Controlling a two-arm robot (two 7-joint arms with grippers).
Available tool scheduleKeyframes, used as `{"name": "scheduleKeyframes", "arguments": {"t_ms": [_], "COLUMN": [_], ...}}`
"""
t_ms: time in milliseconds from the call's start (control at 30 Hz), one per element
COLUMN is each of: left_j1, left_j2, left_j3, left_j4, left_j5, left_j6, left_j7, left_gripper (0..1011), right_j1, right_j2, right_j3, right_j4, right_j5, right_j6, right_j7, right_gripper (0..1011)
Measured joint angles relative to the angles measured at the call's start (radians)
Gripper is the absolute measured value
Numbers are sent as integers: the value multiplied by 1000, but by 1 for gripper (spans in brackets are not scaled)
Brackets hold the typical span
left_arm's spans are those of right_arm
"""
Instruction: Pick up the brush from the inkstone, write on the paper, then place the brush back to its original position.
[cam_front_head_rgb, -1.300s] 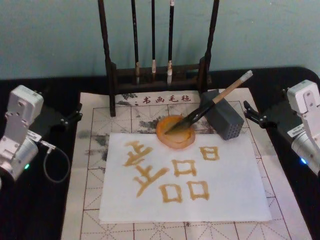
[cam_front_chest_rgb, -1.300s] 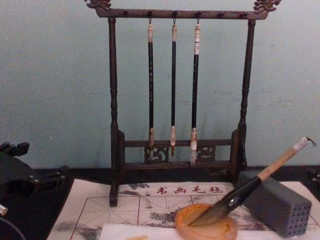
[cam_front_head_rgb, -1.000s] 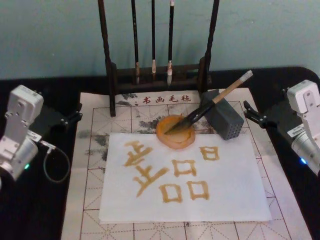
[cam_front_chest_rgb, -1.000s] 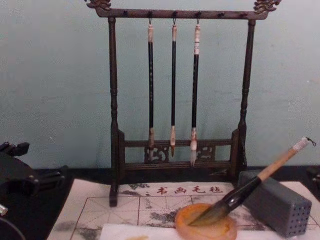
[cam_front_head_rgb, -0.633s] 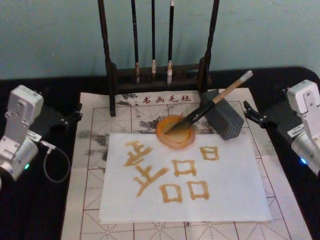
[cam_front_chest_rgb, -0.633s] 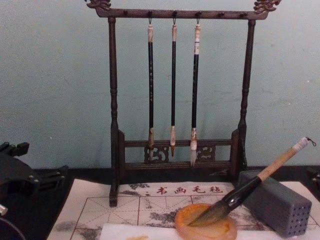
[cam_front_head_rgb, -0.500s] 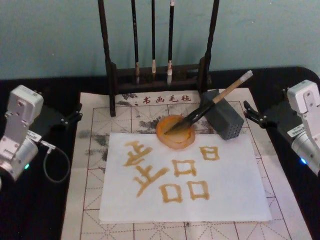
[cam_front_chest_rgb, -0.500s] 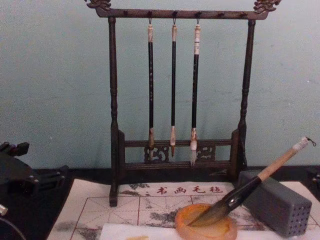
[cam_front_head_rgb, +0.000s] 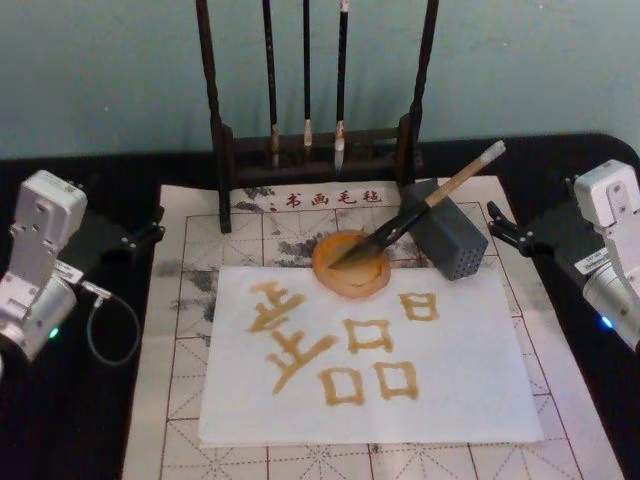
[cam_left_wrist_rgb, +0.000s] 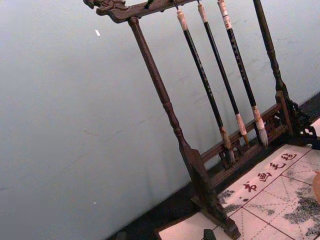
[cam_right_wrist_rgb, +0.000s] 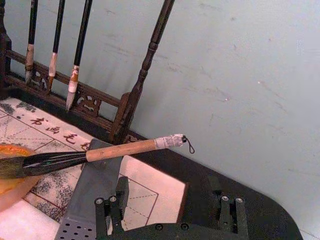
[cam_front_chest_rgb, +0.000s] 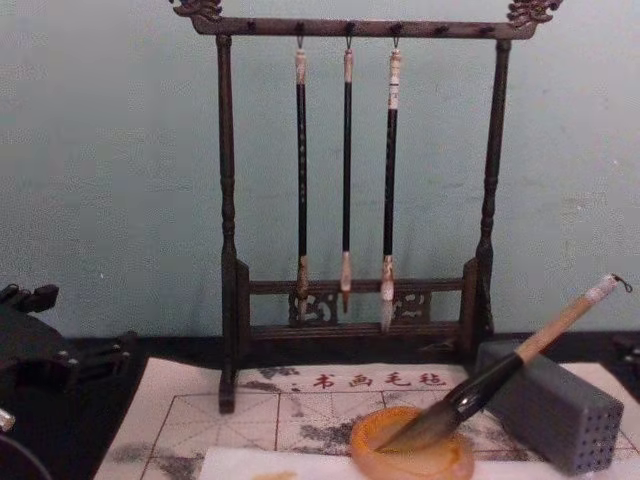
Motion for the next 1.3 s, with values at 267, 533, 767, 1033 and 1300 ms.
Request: {"name": "scheduleKeyframes", "arguments": {"t_ms": [267, 533, 767, 1033, 1300], "left_j1": [0, 0, 0, 0, 0], "left_j2": [0, 0, 0, 0, 0], "left_j3": [0, 0, 0, 0, 0], "left_j4": [0, 0, 0, 0, 0], "left_j5": [0, 0, 0, 0, 0], "left_j6": [0, 0, 0, 0, 0], "left_j7": [0, 0, 0, 0, 0], "left_gripper": [1001, 1001, 1001, 1001, 1001], "right_j1": [0, 0, 0, 0, 0], "right_j2": [0, 0, 0, 0, 0], "right_j3": [0, 0, 0, 0, 0], "right_j4": [0, 0, 0, 0, 0], "right_j5": [0, 0, 0, 0, 0], "right_j6": [0, 0, 0, 0, 0], "right_j7": [0, 0, 0, 0, 0], "right_gripper": [1002, 1002, 1002, 1002, 1002]}}
